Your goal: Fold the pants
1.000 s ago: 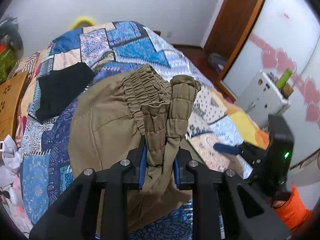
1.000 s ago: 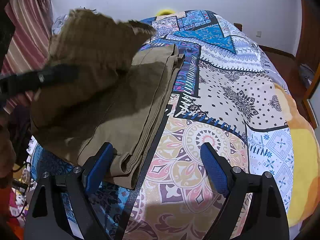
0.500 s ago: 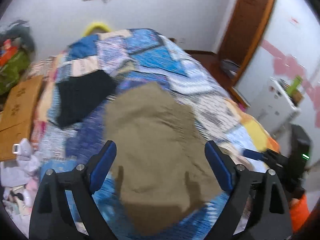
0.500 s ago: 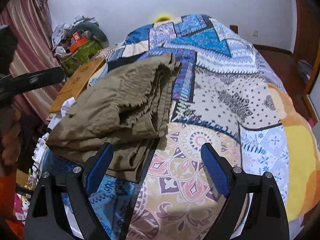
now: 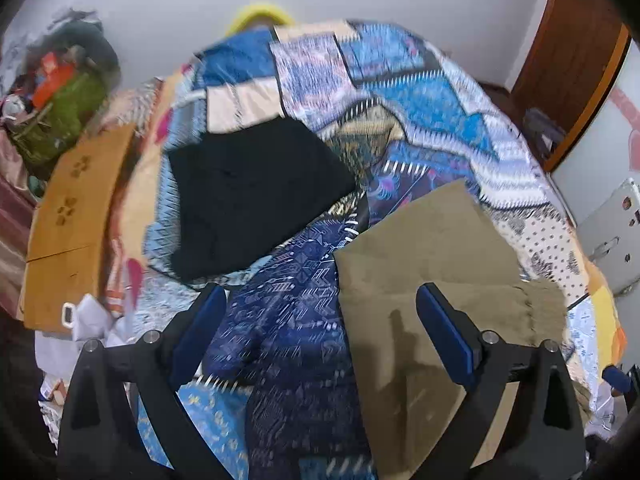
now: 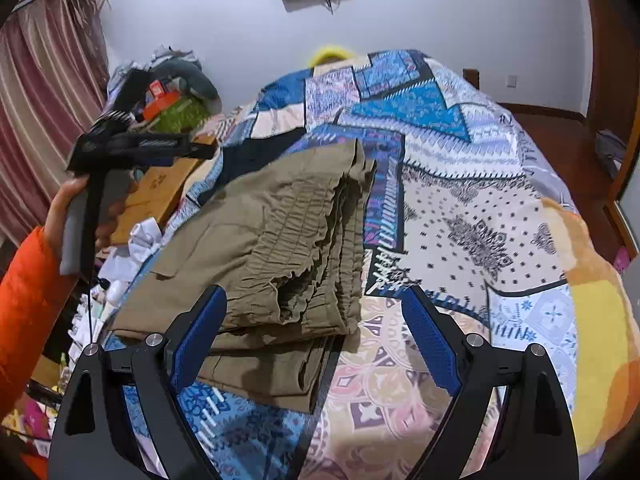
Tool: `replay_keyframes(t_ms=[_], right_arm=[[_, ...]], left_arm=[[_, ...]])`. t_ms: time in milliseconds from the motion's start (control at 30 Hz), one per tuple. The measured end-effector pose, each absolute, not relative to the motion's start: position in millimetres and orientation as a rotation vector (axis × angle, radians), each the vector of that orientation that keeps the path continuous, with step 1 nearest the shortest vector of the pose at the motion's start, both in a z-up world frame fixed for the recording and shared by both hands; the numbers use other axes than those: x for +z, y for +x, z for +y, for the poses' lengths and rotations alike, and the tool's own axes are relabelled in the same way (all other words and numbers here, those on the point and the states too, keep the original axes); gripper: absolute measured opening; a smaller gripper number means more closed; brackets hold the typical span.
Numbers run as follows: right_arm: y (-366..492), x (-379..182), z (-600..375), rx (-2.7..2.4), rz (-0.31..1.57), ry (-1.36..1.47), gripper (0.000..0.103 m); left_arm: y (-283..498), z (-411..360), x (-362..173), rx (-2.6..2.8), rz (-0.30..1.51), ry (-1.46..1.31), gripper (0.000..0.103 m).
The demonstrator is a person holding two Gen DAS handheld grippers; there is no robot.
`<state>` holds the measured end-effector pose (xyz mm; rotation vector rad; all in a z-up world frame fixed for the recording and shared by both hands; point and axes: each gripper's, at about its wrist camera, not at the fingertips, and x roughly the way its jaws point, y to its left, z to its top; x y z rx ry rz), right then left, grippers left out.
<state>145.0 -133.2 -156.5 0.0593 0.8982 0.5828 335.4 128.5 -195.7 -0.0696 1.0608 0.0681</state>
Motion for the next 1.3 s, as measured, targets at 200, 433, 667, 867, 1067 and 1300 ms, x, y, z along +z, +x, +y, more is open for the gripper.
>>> replay_keyframes(t_ms=[200, 433, 667, 867, 1067, 1300], right_arm=[[154, -178, -126, 0.587, 0.936, 0.045, 0.087], [161, -179, -130, 0.589, 0.944, 0.072, 0.087], [156, -167, -134, 0.557, 0.921, 0.063, 0.087], [146, -161, -141, 0.554, 0.907, 0.064, 0.087], [132, -160, -141, 0.546, 0.901, 0.027, 0.087], [124, -167, -147, 0.522, 0.910, 0.031, 0.087]], left_arm=[[377, 107, -242, 0.018, 1.167, 0.011, 0.097], [383, 104, -274, -0.018, 1.193, 0.041, 0.103], [347, 128, -272, 0.069, 1.177, 0.056, 0.103], [283, 151, -268, 0.191, 1.198, 0.049, 0.103], [221, 144, -256, 0.206, 1.195, 0.052, 0.103], [187, 121, -244, 0.134, 1.176, -0.027, 0.103]])
